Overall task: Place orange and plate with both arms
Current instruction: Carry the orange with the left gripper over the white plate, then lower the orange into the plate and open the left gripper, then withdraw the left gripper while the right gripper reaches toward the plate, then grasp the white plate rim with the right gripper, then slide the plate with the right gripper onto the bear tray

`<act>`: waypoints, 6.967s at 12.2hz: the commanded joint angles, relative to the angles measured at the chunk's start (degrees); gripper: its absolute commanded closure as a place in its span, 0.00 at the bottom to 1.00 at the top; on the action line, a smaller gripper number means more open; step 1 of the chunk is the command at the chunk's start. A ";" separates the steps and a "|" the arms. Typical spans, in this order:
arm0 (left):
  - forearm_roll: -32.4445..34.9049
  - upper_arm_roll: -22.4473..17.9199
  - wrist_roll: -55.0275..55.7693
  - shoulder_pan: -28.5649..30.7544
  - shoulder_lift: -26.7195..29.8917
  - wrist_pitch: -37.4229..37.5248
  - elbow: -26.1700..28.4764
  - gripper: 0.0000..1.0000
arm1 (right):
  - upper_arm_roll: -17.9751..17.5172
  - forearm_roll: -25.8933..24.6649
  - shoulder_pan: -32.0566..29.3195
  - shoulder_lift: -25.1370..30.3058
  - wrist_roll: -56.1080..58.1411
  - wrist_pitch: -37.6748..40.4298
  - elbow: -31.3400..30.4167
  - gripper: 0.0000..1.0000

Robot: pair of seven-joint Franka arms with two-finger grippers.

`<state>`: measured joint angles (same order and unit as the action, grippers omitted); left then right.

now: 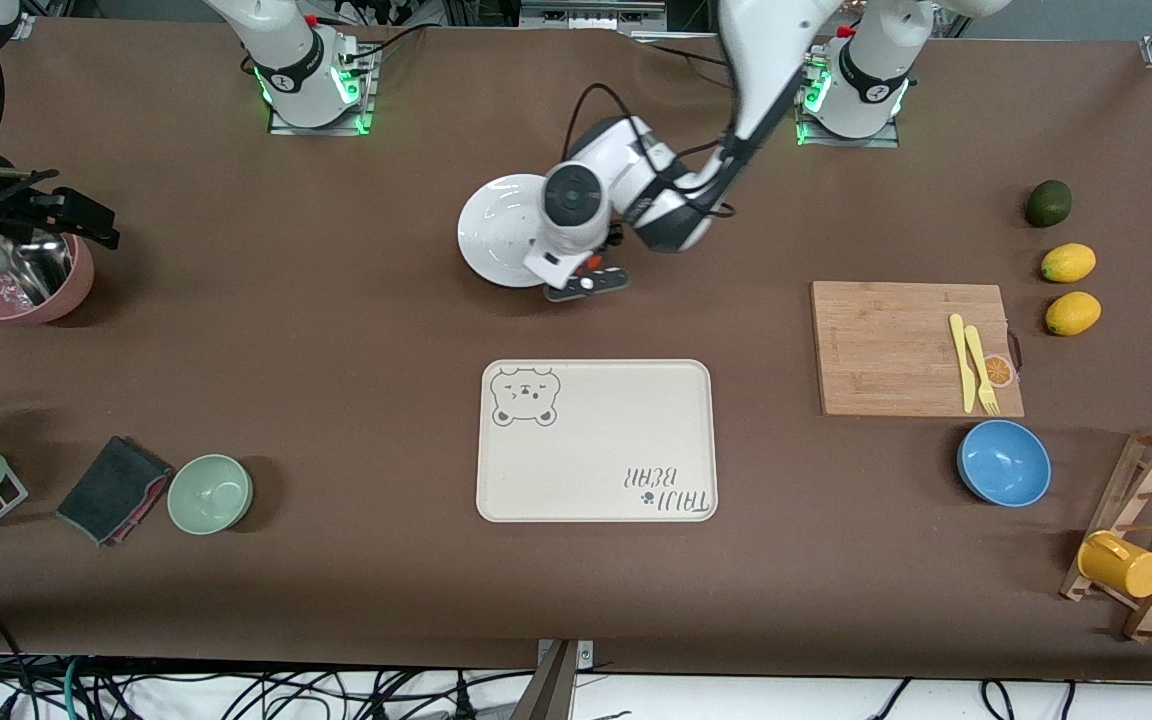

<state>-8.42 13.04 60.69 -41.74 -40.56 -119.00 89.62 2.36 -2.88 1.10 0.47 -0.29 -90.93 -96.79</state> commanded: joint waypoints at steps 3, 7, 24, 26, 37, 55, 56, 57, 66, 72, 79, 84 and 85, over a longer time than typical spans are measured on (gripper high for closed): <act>-1.16 -0.91 4.87 -5.27 -4.51 -6.50 -7.01 0.88 | -0.08 -0.20 0.05 -0.38 -0.15 1.11 1.25 0.00; -0.81 -1.00 5.05 -7.73 -6.10 -6.51 -6.30 0.85 | -0.08 -0.20 0.05 -0.38 -0.15 1.11 1.25 0.00; 2.25 -5.74 1.32 16.66 14.02 29.60 -7.36 0.00 | -0.16 0.32 2.50 -2.84 -0.06 3.04 1.07 0.00; 4.47 -5.74 -9.31 25.26 14.11 32.59 -7.36 0.00 | -0.16 6.45 4.17 -3.19 -0.50 3.74 0.99 0.00; 9.92 -5.39 -59.76 50.62 20.49 26.45 -3.51 0.00 | -1.22 39.49 9.98 -18.22 10.71 5.87 -7.69 0.00; 10.27 -11.90 -67.55 42.80 35.20 23.90 7.06 0.00 | -5.52 60.25 14.09 -30.96 52.33 -16.64 -28.37 0.06; 10.27 -11.81 -67.64 42.88 35.20 23.90 6.88 0.00 | -5.44 61.92 15.67 -31.31 52.41 -17.60 -28.37 0.06; 10.27 -11.90 -67.64 42.80 35.20 23.90 6.79 0.00 | -5.53 62.38 16.04 -32.01 52.41 -19.27 -28.46 0.06; 9.65 -11.81 -67.46 42.44 35.12 23.90 6.36 0.00 | -5.53 62.82 16.57 -33.78 55.48 -18.67 -28.20 1.00; 9.74 -11.72 -67.02 42.00 34.94 23.90 5.91 0.00 | -5.18 62.73 15.96 -33.17 55.49 -15.52 -26.45 1.00; 9.83 -11.72 -66.85 42.00 34.94 23.99 6.00 0.00 | -4.82 64.74 13.32 -37.72 34.00 -13.04 -6.26 1.00; 9.83 -11.72 -66.76 41.92 34.94 23.99 6.00 0.00 | -5.52 71.49 16.29 -53.52 22.47 -21.81 14.75 1.00; 9.92 -11.63 -66.76 41.92 34.94 23.99 6.00 0.00 | -5.44 73.17 17.52 -55.64 20.70 -23.74 18.52 1.00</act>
<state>0.12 1.47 -5.93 0.67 -5.70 -95.25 96.21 -2.77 67.16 16.37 -48.52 24.54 -112.64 -87.96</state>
